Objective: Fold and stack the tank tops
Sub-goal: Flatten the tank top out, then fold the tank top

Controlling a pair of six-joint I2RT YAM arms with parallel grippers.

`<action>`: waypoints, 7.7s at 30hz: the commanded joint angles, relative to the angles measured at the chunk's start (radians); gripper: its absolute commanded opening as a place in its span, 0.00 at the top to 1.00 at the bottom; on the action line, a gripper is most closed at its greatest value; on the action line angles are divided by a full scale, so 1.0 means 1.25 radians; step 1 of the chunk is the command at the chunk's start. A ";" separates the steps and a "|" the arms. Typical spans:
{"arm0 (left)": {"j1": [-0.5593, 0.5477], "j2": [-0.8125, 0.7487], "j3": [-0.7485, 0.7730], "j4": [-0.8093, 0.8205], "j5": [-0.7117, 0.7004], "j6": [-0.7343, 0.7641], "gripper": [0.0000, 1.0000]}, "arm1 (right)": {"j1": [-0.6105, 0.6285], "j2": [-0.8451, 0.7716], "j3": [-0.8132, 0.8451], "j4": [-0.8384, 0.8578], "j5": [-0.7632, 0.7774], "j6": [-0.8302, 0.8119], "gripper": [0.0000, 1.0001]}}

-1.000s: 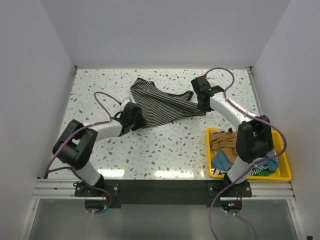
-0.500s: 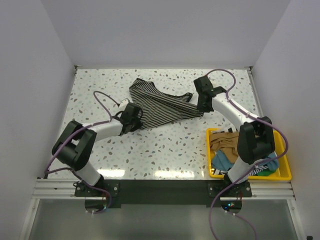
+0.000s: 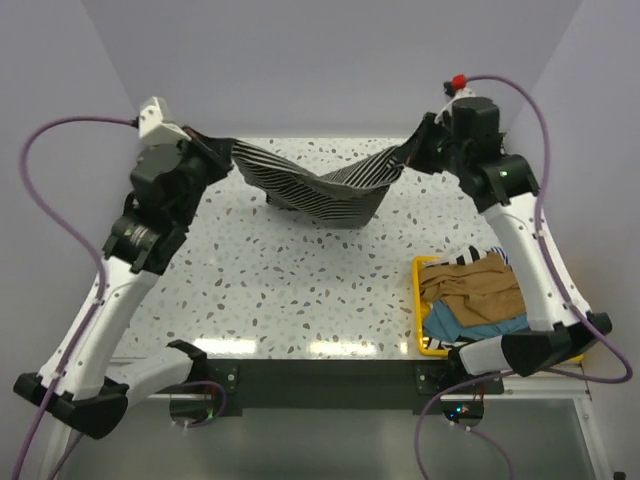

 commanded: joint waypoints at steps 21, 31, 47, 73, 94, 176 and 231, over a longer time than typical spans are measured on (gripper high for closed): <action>0.092 0.125 0.336 0.046 0.111 0.085 1.00 | -0.012 0.073 0.315 0.108 -0.136 0.154 1.00; 0.254 0.492 0.828 0.033 0.372 0.112 1.00 | -0.066 0.393 0.730 0.211 -0.277 0.258 1.00; 0.299 0.079 -0.176 0.180 0.428 0.011 1.00 | -0.075 -0.021 -0.407 0.371 -0.230 0.239 1.00; 0.213 0.287 -0.329 0.278 0.299 -0.019 0.55 | 0.360 0.024 -0.445 0.249 0.247 0.155 0.53; 0.219 0.762 0.049 0.292 0.301 0.040 0.59 | 0.717 0.437 -0.124 0.107 0.450 0.086 0.62; 0.278 0.612 0.031 0.053 -0.032 0.019 1.00 | 0.730 0.433 -0.025 0.236 0.082 0.120 1.00; 0.035 0.845 0.228 0.114 0.056 0.023 0.89 | 0.598 0.229 -0.493 0.364 0.272 0.207 1.00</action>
